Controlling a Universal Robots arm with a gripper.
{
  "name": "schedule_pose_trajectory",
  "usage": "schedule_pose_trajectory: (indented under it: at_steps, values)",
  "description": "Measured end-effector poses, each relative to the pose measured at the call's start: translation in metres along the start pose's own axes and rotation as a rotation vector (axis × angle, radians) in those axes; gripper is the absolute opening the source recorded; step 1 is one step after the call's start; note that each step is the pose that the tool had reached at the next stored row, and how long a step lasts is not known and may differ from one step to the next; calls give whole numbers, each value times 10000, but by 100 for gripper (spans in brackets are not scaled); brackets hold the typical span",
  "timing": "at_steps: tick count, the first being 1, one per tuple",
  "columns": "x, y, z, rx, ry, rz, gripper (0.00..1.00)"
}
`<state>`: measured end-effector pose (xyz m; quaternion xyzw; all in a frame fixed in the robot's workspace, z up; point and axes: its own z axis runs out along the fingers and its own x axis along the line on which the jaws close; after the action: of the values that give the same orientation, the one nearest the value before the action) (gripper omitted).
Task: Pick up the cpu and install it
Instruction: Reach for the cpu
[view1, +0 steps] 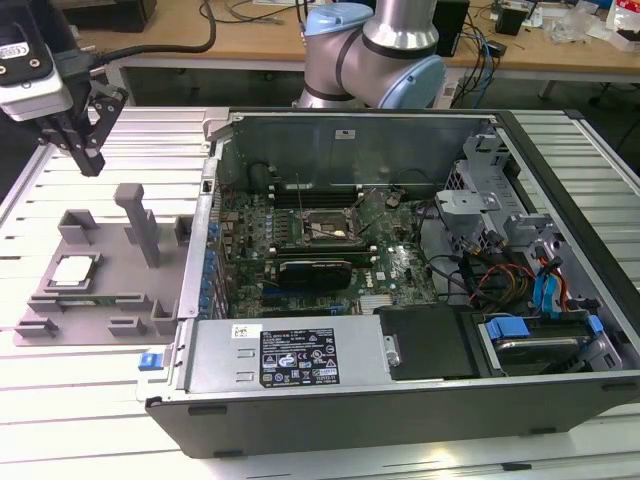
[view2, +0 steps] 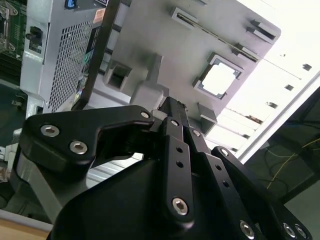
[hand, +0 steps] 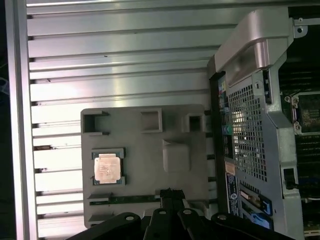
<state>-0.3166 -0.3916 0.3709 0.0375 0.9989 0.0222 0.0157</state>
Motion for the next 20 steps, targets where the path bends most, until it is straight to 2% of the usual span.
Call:
schedule_pose_trajectory:
  at_steps: [7, 11, 20]
  values:
    - [98, 11, 58, 0, 1, -1, 11]
    - [209, 3, 111, 1, 1, 0, 11]
    - [352, -8, 180, -1, -1, 0, 11]
